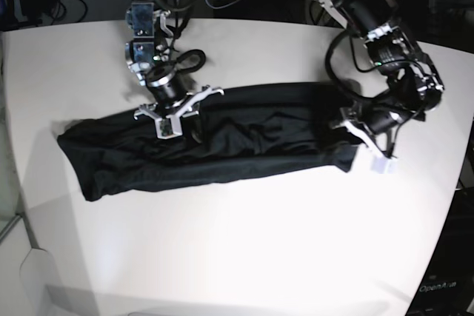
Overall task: Fold the T-shirt properly
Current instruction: 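Drag the held strip end with the left gripper toward the right gripper, then fold the strip end with the left gripper back over the strip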
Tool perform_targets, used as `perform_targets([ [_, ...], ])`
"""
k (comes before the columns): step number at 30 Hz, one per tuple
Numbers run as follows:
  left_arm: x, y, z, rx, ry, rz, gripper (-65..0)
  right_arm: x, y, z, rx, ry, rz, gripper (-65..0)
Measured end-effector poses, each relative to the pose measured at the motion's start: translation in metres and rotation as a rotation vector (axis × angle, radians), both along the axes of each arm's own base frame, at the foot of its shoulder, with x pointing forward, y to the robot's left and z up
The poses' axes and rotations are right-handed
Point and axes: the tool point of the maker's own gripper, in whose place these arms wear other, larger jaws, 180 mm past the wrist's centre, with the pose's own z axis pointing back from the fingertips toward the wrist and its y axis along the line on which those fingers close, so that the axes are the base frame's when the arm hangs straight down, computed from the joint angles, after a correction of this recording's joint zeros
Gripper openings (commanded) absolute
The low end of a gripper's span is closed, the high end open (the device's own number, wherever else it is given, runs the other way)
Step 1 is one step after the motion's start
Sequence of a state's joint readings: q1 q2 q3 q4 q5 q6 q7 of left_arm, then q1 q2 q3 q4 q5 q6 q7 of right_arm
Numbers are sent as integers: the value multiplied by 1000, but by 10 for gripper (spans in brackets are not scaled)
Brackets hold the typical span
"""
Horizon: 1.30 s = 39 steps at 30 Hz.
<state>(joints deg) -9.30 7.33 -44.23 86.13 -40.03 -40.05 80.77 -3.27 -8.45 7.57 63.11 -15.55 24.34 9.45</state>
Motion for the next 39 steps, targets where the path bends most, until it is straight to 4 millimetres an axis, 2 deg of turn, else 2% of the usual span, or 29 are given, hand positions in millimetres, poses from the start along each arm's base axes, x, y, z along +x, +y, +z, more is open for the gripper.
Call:
perform_targets([
  [2,4,-17,1,-20,-11,-9,-635,-1,0,1,5,-11,-1,-518],
  [7,8,-26,1,19,-21,-43,-636,-3,-3,1,3,-11,15,-518],
  [9,14,-35,7,15,-60,-54,-636,-3,-4,0,2,-11,16,-518],
  [11,18,-45,11,-23,-91,-59,-636,-3,-4,0,2,-9,16,-518],
  [13,19,-55,4,-83,-82,-62,-636,-3,-3,0,2,-10,17,-518],
  [17,22,-89,4,-259,-98,-68,-636,-4,-3,0,5,-12,18,-518],
  [20,26,-108,8,-302,-118,-87,-636,-4,-3,0,5,-12,18,-518],
  [23,25,-119,3,-323,-111,-97,-636,-4,-3,0,4,-12,18,-518],
  [31,26,-137,-11,-381,-82,-83,-635,-4,-5,0,-1,-12,24,-518],
  [36,29,-136,-18,-404,-70,-48,-633,-4,-5,0,0,-12,25,-518],
  [39,37,-133,-12,-417,-101,-15,-633,-4,-5,0,0,-12,24,-518],
])
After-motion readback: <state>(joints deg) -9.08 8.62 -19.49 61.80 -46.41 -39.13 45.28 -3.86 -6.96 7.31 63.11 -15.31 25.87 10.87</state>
